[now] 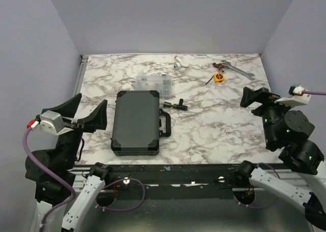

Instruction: Pack up texas hold em set

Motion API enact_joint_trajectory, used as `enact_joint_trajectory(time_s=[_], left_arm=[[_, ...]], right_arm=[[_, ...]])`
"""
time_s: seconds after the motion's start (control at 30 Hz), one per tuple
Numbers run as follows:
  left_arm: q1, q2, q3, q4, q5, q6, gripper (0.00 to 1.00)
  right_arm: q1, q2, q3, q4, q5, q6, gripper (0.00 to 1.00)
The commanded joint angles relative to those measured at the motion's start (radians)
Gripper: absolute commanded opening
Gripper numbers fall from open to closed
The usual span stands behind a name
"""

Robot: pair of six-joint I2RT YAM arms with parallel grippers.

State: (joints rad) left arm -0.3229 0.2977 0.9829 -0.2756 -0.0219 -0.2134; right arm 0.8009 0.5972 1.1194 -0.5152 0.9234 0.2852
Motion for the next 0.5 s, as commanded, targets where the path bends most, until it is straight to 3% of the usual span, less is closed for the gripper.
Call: enact_joint_trajectory(time_s=[0.0,0.47], left_arm=[[-0.002,-0.008,0.026,0.009,-0.046,0.037,0.96],[-0.002,0.006,0.011,0.015,-0.03,0.042,0.96]], right_arm=[[-0.002,-0.03,-0.002,0.037,0.023,-0.034,1.0],[-0.001,-0.036,-0.027,0.052,-0.016,-0.023,1.0]])
